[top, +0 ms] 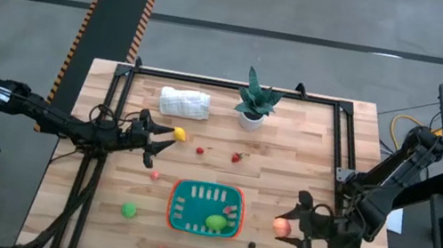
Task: Pick and placing Produce into tupperware
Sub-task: Put the large pink peach into the blue bin
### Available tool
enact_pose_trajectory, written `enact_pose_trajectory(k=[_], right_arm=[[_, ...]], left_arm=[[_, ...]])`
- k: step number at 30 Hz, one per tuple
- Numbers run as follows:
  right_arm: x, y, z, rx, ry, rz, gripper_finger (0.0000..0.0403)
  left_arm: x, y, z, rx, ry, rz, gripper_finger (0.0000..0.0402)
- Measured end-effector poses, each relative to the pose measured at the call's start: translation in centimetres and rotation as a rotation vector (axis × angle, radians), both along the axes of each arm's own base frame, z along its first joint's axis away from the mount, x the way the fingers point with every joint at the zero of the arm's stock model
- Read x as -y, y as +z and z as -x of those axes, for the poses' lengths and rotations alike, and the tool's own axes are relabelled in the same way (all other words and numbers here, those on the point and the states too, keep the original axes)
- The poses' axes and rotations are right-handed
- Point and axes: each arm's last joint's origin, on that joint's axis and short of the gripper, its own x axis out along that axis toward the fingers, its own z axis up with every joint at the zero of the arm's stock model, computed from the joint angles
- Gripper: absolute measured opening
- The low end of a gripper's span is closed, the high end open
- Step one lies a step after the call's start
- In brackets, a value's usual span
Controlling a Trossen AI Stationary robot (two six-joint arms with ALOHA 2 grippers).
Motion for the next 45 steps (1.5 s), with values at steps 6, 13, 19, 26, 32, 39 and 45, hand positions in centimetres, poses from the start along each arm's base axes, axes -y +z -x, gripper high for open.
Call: enact_pose_trajectory(k=[6,13,19,26,32,39,45], right_arm=[[0.0,0.7,0.0,0.052,0.032,0.002,0.0230],[-0.1,0.7,0.0,0.053,0.033,0.002,0.0230],[-0.9,1.7,-0.3,0.110,0.163,-0.076,0.0230],[-2.4,4.3,-0.3,0.284,0.536,-0.262,0.0228],[-2.5,4.5,-0.3,0.305,0.573,-0.267,0.0228],[-2.5,4.4,-0.3,0.298,0.570,-0.259,0.0228],[-2.5,4.4,-0.3,0.298,0.572,-0.253,0.0227]], left_arm=[[0.0,0.0,0.0,0.000,0.000,0.000,0.0173],[0.0,0.0,0.0,0.000,0.000,0.000,0.0173],[0.0,0.0,0.0,0.000,0.000,0.000,0.0173],[0.0,0.0,0.0,0.000,0.000,0.000,0.0173],[0.0,0.0,0.0,-0.001,0.000,0.000,0.0173],[0.0,0.0,0.0,-0.001,0.000,0.000,0.0173],[0.0,0.0,0.0,-0.001,0.000,0.000,0.0173]])
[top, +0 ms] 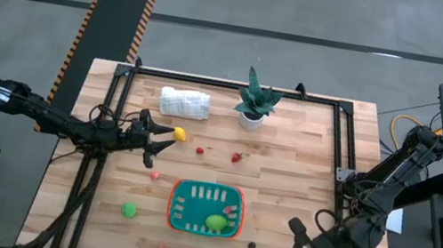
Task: Pick and placing Produce into tupperware
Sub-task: Put the large pink peach into the blue bin
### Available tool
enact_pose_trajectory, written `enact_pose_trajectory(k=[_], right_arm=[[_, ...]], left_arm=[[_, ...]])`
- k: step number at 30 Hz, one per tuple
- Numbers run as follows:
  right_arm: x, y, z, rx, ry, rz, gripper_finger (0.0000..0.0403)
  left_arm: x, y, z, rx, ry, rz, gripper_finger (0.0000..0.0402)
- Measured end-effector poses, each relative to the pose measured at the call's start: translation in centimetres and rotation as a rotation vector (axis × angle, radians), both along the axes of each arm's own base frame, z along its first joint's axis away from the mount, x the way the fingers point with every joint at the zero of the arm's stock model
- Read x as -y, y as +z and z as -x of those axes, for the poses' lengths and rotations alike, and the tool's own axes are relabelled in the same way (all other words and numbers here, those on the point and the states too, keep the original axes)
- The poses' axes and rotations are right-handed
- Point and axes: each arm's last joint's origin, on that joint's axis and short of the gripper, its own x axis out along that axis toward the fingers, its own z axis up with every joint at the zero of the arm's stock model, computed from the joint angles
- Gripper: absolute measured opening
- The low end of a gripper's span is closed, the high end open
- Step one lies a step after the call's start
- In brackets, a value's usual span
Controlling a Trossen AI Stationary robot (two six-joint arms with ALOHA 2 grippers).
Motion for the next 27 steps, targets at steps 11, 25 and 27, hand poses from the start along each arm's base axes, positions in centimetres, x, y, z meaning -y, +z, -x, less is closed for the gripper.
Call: enact_pose_trajectory(k=[11,25,27], right_arm=[[1.2,-1.0,-0.5,0.003,-0.398,0.153,0.0227],[2.9,-1.1,-0.5,0.093,-0.954,0.293,0.0226],[3.0,-1.1,-0.5,0.106,-1.007,0.307,0.0227]], left_arm=[[0.0,0.0,0.0,0.000,0.000,0.000,0.0173],[0.0,0.0,0.0,0.000,0.000,0.000,0.0173],[0.0,0.0,0.0,0.000,0.000,0.000,0.0173]])
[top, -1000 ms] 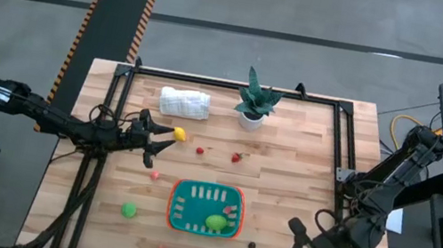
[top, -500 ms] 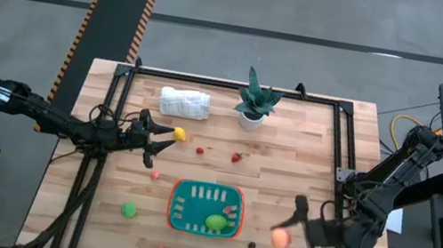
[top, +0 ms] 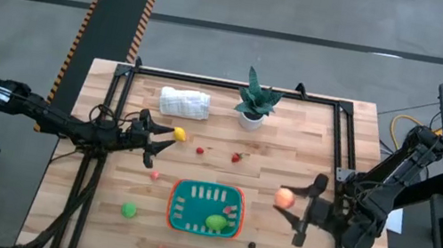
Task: Pick and placing Produce into tupperware
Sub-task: Put the large pink peach into the blue bin
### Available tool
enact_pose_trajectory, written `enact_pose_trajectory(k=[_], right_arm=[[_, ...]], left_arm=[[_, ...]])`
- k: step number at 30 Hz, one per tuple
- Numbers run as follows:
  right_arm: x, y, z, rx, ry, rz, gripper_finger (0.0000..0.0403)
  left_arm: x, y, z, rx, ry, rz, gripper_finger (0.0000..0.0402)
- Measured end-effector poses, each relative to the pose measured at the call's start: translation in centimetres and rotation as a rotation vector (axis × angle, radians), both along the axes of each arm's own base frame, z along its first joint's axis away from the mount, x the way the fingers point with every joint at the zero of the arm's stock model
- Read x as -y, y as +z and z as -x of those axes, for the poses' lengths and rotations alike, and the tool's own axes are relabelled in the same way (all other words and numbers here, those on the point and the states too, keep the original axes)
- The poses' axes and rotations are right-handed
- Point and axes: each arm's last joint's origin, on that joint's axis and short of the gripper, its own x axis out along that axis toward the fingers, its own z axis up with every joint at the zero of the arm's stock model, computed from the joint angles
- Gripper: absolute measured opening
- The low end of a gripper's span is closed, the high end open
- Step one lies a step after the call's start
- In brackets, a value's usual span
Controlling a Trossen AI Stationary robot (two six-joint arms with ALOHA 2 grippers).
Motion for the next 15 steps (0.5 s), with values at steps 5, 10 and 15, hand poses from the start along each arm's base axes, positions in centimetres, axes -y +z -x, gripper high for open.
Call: enact_pose_trajectory(k=[5,10,15], right_arm=[[0.37,0.14,0.14,0.038,-0.139,0.032,0.0227],[0.57,0.21,0.22,0.043,-0.208,0.081,0.0227],[0.59,0.22,0.20,0.042,-0.209,0.084,0.0227]], left_arm=[[0.00,0.00,0.00,0.000,0.000,0.000,0.0173],[0.00,0.00,0.00,0.000,0.000,0.000,0.0173],[0.00,0.00,0.00,0.000,0.000,0.000,0.0173]])
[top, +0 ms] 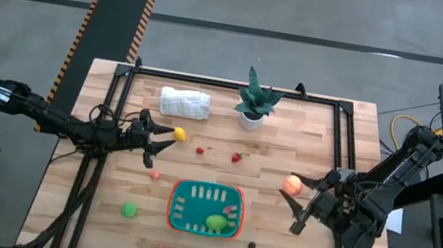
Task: Pick and placing Produce into tupperware
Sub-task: Put the large pink peach into the blue bin
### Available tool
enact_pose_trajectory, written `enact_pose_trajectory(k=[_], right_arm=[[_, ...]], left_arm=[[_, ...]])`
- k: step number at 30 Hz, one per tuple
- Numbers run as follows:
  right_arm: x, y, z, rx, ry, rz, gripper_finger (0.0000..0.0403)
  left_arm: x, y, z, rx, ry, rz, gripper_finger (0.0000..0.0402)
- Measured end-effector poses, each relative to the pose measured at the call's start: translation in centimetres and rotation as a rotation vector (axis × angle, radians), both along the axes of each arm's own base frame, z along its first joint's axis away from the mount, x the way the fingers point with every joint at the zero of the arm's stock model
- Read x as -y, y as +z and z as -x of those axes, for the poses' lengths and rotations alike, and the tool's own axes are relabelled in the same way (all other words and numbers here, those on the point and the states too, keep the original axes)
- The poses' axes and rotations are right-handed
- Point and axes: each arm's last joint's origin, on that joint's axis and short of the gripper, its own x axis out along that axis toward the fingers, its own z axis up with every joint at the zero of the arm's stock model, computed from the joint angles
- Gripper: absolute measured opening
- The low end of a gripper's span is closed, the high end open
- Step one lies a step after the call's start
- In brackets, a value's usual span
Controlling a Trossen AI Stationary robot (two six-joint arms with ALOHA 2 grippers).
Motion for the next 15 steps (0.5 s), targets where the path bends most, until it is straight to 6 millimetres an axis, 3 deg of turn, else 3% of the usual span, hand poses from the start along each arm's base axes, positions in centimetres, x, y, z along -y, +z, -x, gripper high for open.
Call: enact_pose_trajectory(k=[8,15], right_arm=[[-0.16,-0.06,-0.09,-0.015,0.062,-0.018,0.0227],[-0.95,-0.30,-0.30,-0.088,0.341,-0.081,0.0227]], left_arm=[[0.00,0.00,0.00,0.000,0.000,0.000,0.0173],[0.00,0.00,0.00,0.000,0.000,0.000,0.0173]])
